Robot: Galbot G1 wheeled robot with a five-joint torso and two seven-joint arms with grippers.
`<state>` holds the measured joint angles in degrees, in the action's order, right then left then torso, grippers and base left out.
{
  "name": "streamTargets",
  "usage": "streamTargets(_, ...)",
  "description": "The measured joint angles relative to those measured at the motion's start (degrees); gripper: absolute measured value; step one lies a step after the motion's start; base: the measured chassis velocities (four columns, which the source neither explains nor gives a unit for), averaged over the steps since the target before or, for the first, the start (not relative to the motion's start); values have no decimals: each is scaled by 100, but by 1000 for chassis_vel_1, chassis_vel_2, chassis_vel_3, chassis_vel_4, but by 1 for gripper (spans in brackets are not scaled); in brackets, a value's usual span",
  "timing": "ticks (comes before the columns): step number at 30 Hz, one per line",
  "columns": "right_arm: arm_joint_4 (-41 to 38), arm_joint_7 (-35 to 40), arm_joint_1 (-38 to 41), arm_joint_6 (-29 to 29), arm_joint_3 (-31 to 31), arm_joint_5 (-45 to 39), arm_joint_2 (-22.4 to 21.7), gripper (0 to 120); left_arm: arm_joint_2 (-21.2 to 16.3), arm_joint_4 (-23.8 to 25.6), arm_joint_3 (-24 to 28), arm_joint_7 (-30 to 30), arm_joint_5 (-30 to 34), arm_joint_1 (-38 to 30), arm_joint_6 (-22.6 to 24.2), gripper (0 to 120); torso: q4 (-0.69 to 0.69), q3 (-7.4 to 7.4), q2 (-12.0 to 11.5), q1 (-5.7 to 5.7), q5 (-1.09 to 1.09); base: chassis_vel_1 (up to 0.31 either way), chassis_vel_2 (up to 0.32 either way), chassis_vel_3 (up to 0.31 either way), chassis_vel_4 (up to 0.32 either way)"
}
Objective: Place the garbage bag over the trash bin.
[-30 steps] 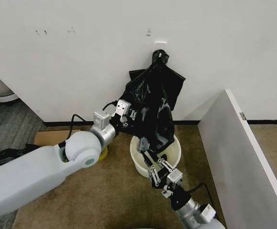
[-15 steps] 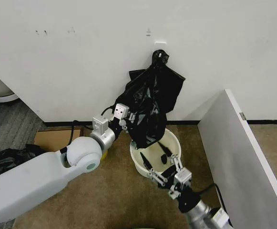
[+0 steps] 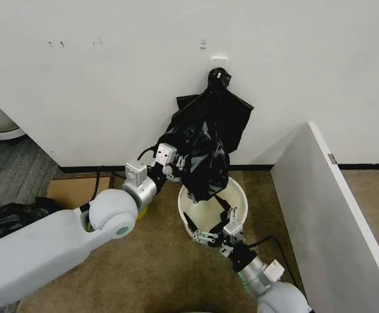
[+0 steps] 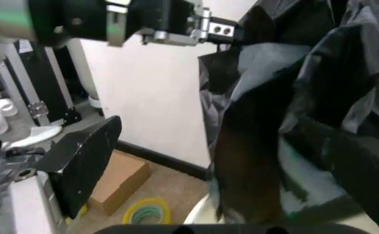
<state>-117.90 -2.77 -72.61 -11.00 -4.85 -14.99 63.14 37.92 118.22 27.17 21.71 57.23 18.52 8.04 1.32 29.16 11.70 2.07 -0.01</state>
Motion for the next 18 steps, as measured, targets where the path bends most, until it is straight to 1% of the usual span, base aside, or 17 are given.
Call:
streamTargets(3, 153, 67, 297, 30, 72, -6, 40, 100, 16, -5, -9, 0, -3, 8, -2, 0, 0, 0, 0, 0, 1, 0, 0, 0, 0)
streamTargets(10, 378, 107, 672, 101, 208, -121, 76, 99, -11, 28, -7, 2, -3, 10, -1, 0, 0, 0, 0, 0, 1, 0, 0, 0, 0)
streamTargets(13, 465, 124, 791, 120, 237, -151, 90, 90, -21, 28, -7, 3, -3, 10, -1, 0, 0, 0, 0, 0, 0, 0, 0, 0, 0)
streamTargets(14, 465, 124, 791, 120, 237, -151, 90, 90, -21, 28, -7, 3, -3, 10, -1, 0, 0, 0, 0, 0, 0, 0, 0, 0, 0)
streamTargets(18, 568, 177, 926, 158, 255, -173, 99, 75, -23, 29, -9, 4, -1, 4, -1, 0, 0, 0, 0, 0, 0, 0, 0, 0, 0)
